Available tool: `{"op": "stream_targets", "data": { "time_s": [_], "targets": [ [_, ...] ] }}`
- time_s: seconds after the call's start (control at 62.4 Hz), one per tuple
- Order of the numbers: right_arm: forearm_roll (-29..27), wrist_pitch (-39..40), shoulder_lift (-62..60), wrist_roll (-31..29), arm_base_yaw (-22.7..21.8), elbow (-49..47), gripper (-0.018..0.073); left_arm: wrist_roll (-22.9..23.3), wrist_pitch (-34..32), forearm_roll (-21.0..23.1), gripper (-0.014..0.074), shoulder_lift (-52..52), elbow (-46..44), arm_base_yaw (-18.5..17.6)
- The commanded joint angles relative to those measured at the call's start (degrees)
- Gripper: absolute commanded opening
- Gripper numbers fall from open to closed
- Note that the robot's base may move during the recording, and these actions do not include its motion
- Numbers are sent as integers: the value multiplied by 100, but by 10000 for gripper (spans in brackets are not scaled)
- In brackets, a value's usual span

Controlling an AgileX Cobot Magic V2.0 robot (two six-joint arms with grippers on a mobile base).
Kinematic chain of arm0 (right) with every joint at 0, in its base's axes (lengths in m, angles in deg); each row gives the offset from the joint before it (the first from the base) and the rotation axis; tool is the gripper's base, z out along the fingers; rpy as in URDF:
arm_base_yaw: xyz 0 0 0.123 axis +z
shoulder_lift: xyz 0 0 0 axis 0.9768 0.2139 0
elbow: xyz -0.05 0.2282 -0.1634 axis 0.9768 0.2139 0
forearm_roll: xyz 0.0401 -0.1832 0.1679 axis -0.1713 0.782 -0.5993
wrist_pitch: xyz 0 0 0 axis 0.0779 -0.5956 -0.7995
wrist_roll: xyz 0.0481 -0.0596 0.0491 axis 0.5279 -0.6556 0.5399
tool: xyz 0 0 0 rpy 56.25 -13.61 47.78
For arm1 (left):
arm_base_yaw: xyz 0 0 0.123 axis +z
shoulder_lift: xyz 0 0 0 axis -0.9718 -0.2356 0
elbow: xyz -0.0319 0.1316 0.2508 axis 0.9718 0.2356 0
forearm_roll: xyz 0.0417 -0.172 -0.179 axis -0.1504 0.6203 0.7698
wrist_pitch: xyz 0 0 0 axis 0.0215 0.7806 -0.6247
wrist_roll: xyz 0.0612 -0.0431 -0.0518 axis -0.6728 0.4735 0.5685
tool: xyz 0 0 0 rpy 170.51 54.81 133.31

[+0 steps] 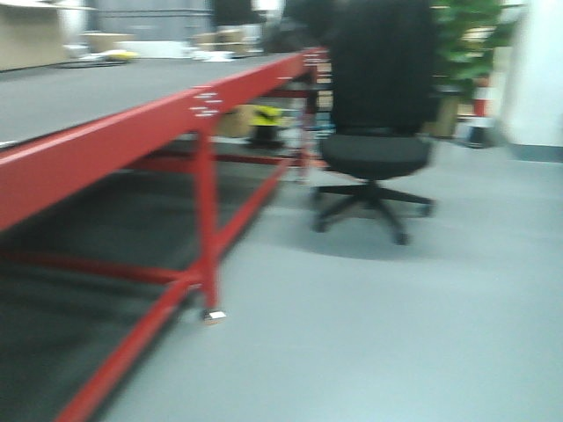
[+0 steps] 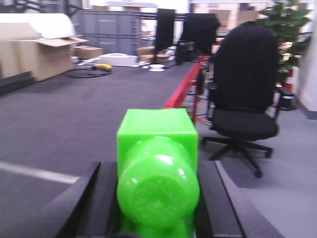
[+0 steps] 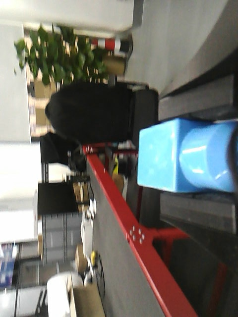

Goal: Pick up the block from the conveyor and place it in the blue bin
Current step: 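Drive the base away from the conveyor to the shelf of blue bins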

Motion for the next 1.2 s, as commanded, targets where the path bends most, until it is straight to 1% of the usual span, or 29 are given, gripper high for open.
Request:
{"op": "stream_targets", "data": {
  "time_s": [0.0, 1.187],
  "targets": [
    [10, 76, -25, -38, 4, 5, -162, 0, -76, 1, -111, 38, -32, -19],
    [10, 76, -25, -38, 4, 5, -162, 0, -76, 1, -111, 38, -32, -19]
  ]
}}
